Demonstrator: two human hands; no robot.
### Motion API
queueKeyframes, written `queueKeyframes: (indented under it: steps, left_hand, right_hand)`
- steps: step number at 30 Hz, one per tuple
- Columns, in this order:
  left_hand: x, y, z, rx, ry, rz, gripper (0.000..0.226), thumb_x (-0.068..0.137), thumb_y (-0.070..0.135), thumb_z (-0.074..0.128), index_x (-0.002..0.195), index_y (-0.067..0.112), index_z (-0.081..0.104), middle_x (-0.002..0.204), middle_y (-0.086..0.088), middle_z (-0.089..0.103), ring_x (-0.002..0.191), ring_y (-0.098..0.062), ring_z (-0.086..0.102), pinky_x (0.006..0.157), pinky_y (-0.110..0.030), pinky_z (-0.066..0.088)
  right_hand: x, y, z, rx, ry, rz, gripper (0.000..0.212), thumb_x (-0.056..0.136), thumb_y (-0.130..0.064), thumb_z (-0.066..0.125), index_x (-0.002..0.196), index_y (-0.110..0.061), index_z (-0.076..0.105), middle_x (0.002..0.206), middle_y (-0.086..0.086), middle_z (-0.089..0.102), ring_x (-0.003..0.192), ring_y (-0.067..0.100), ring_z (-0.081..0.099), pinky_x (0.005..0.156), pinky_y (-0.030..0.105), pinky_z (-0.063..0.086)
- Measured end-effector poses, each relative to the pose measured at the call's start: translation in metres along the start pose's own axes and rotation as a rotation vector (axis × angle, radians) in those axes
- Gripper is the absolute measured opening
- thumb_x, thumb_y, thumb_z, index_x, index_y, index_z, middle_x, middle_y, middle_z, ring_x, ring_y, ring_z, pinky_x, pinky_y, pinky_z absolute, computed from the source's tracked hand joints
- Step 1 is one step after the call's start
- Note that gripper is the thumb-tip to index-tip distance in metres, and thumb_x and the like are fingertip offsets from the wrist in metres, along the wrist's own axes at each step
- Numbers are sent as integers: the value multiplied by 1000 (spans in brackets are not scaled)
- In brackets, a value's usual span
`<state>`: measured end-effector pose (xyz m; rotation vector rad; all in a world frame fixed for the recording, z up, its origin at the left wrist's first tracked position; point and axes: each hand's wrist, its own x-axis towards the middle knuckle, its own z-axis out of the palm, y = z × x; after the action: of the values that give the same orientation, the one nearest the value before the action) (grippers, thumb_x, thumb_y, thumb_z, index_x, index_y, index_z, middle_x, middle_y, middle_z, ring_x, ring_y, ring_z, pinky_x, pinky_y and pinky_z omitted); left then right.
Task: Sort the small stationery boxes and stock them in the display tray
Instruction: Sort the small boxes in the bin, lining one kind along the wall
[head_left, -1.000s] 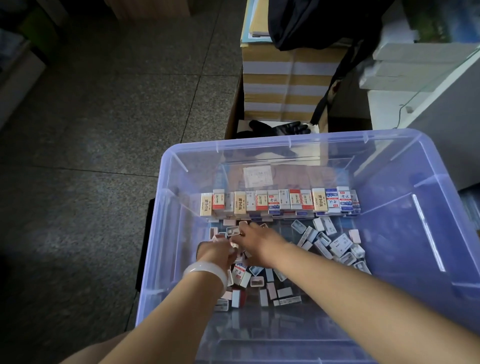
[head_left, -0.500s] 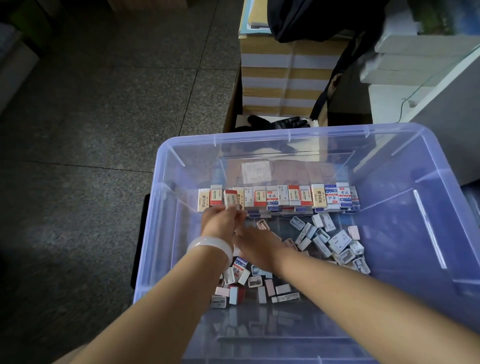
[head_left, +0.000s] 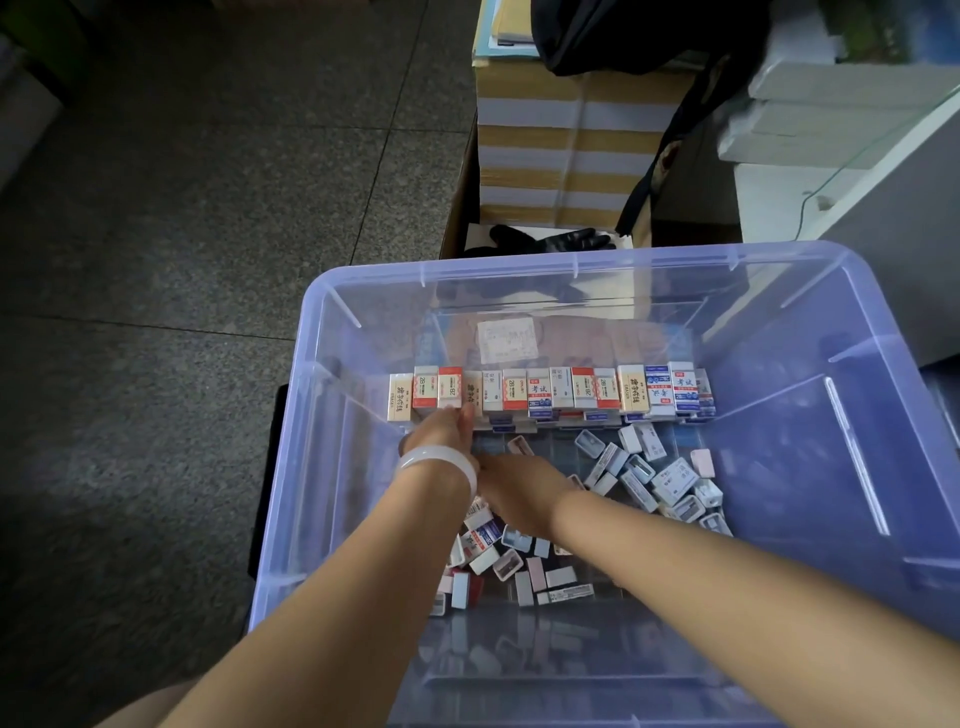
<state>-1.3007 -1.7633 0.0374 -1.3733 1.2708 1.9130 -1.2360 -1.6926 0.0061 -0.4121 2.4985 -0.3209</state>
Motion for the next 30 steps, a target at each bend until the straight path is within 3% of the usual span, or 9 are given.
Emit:
queueKeyframes:
  steps: [2, 7, 9, 12, 15, 19, 22, 26, 30]
  left_hand:
    - [3, 0, -2, -100, -55, -16, 30, 98, 6, 48, 127, 0, 51, 60, 2, 57, 51, -1, 61, 53, -5, 48]
    - [-1, 7, -11, 63, 21, 37, 17, 95, 0, 49, 111, 0, 55, 98, -17, 66, 73, -17, 66, 62, -23, 58]
    - [-1, 11, -16, 133, 23, 38, 14, 95, -1, 43, 104, -2, 54, 95, -19, 66, 77, -22, 65, 65, -27, 59]
    - [-1, 12, -26, 375, 64, 84, 15, 95, -1, 41, 83, 2, 50, 75, -12, 56, 70, -21, 58, 76, -32, 56]
    - [3, 2, -34, 621, 83, 132, 11, 94, 1, 40, 91, 4, 50, 79, -11, 56, 70, -23, 57, 78, -36, 54]
    - [1, -11, -36, 894, -49, 156, 10, 95, 2, 39, 96, 0, 49, 69, -10, 51, 57, -20, 50, 57, -31, 49]
    - [-6, -9, -40, 1338, -159, 363, 16, 96, 11, 41, 107, 9, 53, 92, -10, 58, 82, -25, 59, 70, -34, 51]
    - [-6, -8, -46, 1678, -210, 498, 16, 96, 13, 38, 100, 10, 53, 90, -5, 54, 75, -18, 52, 60, -25, 40]
    - [-3, -9, -54, 1851, -228, 609, 16, 96, 12, 37, 98, 11, 53, 84, -2, 52, 67, -12, 46, 63, -26, 37]
  right_hand:
    - [-5, -1, -2, -45, -7, -26, 38, 93, 5, 39, 130, -5, 41, 124, 15, 54, 99, 29, 60, 65, 31, 41]
    - [-8, -11, -2, -36, -14, -96, 32, 93, 5, 38, 123, 0, 46, 126, 20, 49, 108, 33, 55, 82, 40, 50]
    - [-5, -5, 3, 58, 47, -49, 32, 94, -6, 41, 126, -8, 46, 125, 14, 52, 105, 29, 57, 80, 39, 52]
    - [-10, 13, -3, 308, 182, 93, 21, 95, -18, 47, 112, -19, 58, 111, 4, 58, 92, 18, 57, 75, 22, 43]
    - [-14, 30, -27, 619, 317, 267, 25, 93, -15, 54, 117, -11, 55, 101, -3, 57, 73, 4, 54, 61, 11, 41]
    - [11, 27, -41, 974, 600, 474, 16, 90, -19, 61, 103, -14, 53, 93, 2, 63, 82, 21, 64, 75, 37, 54]
    - [34, 14, -37, 1029, 664, 664, 1, 89, -11, 60, 89, -11, 60, 95, 7, 66, 88, 24, 65, 82, 40, 54]
    - [30, 7, -36, 994, 588, 629, 16, 90, -7, 54, 99, -7, 68, 104, 7, 67, 93, 21, 63, 86, 33, 52]
    - [-12, 39, -49, 879, 450, 475, 27, 96, -11, 46, 118, -9, 61, 108, 7, 65, 66, 6, 51, 62, 19, 44]
